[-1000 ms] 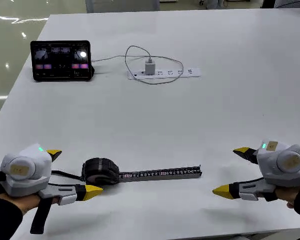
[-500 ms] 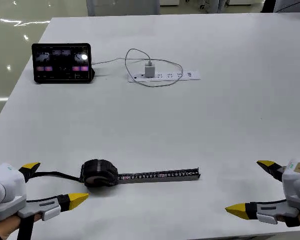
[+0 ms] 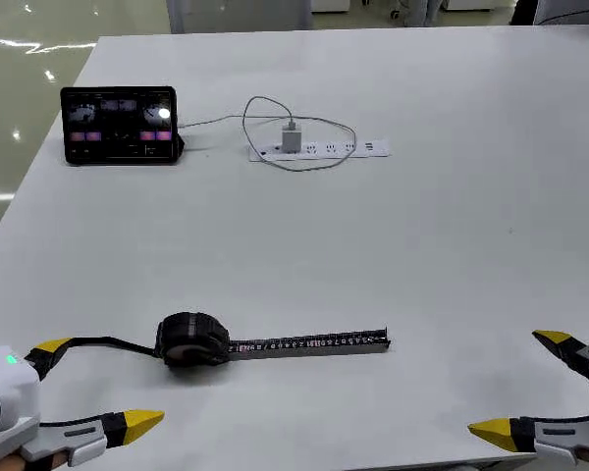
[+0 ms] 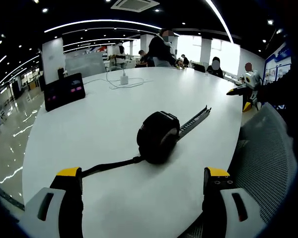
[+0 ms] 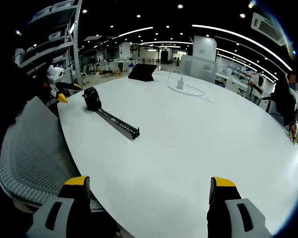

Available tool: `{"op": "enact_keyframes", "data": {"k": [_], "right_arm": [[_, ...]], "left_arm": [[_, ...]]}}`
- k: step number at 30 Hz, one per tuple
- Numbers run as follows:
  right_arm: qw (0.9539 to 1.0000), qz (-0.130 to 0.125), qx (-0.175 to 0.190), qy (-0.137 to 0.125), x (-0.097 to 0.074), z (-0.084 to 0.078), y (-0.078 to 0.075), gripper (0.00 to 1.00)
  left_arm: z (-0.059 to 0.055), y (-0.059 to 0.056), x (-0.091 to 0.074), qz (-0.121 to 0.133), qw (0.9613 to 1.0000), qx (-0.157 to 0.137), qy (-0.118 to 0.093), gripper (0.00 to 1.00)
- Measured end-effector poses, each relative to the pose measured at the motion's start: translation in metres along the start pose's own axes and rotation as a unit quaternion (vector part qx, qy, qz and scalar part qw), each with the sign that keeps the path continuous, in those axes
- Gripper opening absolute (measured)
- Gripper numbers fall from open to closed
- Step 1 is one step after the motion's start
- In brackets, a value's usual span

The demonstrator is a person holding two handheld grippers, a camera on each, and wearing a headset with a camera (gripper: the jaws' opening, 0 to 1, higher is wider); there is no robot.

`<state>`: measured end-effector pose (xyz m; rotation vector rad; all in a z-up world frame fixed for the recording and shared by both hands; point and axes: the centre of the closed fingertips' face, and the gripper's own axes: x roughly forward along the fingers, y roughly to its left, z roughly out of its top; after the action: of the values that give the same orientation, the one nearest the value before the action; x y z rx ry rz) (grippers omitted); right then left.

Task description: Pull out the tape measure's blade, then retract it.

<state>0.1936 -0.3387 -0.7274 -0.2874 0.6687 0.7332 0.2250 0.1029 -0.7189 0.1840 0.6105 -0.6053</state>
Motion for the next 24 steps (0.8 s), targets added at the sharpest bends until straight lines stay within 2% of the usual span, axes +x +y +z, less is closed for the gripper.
{"op": "enact_keyframes", "data": {"k": [6,8,11,24], "right_arm": [[1.0000,0.002,0.005,0.001,-0.003,-0.003,-0.001,0.99],[0.9999,0.000,0.016,-0.003,-0.005,-0.001,-0.002,0.99],[1.0000,-0.004,0.008,0.004,-0.005,-0.003,-0.005,0.99],[0.9998,0.008,0.006,0.016,-0.009,-0.010,0.003,0.99]], "left_arm": [[-0.003,0.001,-0.003,0.001,1.0000,0.005,0.004,0.99],[-0.004,0.000,-0.004,-0.002,1.0000,0.007,0.004,0.99],[-0.004,-0.001,-0.004,-0.004,0.9999,0.012,0.007,0.99],[0.007,-0.005,0.000,-0.011,0.9999,0.008,-0.002,0.99]]}}
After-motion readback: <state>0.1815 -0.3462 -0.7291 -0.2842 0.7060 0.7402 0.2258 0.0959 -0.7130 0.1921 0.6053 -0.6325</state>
